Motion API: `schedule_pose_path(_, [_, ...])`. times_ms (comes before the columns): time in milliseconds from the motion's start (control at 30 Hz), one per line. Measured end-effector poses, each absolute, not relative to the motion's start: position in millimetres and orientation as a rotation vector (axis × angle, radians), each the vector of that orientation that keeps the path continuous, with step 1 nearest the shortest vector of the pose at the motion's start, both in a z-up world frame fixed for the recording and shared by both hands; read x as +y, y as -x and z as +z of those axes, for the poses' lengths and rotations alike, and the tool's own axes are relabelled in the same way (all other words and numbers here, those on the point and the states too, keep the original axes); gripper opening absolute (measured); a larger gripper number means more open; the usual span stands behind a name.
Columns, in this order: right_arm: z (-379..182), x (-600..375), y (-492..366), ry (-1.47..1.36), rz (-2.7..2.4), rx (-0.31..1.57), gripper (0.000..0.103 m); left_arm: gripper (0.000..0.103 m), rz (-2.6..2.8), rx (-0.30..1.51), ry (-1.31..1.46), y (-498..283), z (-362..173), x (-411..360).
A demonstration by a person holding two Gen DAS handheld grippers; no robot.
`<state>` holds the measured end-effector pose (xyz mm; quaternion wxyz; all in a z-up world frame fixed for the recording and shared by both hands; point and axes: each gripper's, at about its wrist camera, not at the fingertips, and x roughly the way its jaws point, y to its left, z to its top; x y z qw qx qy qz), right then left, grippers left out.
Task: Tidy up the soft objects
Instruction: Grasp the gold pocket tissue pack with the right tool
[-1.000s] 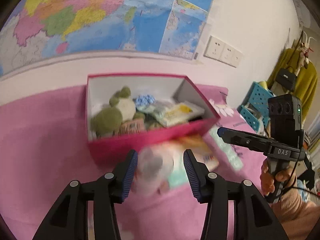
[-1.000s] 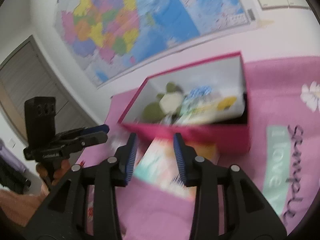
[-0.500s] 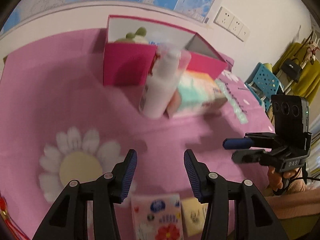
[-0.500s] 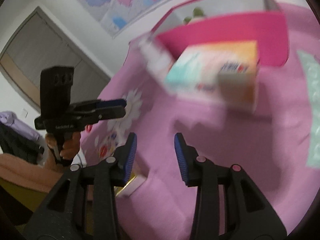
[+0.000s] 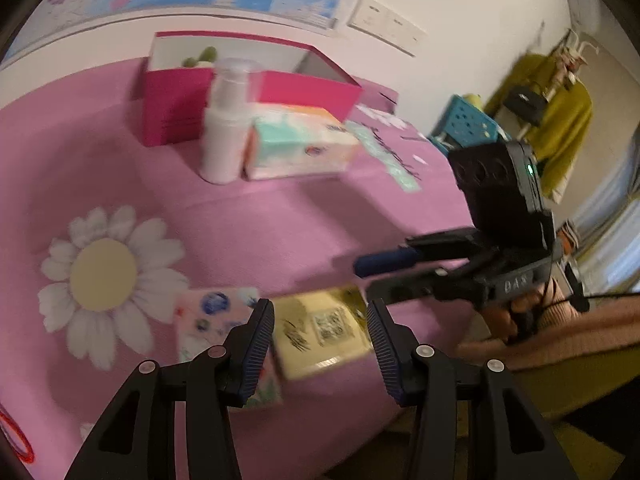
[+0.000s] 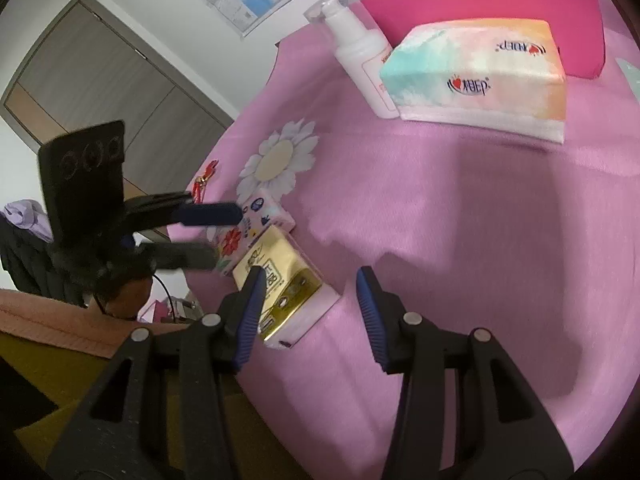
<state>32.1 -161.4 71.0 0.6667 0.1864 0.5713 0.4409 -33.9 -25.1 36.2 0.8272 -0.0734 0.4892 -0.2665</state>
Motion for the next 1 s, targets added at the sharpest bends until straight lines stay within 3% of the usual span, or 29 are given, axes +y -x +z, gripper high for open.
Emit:
schedule_pose_path(567, [62,-157,-15,-0.442,0.986,1.315,0.049,0.048,-0.485,1.168,0.142,30,6,-45])
schedule_pose_path(833, [59,-179,-15,-0.480,0.889,1.293,0.047,0.035,-0.502,1.155,0.176,14,2,-53])
schedule_pose_path(1000, [60,-194,-11,-0.503,0.840,1.279,0.047,0.033,-0.517,1.153,0.190,1,0,-58])
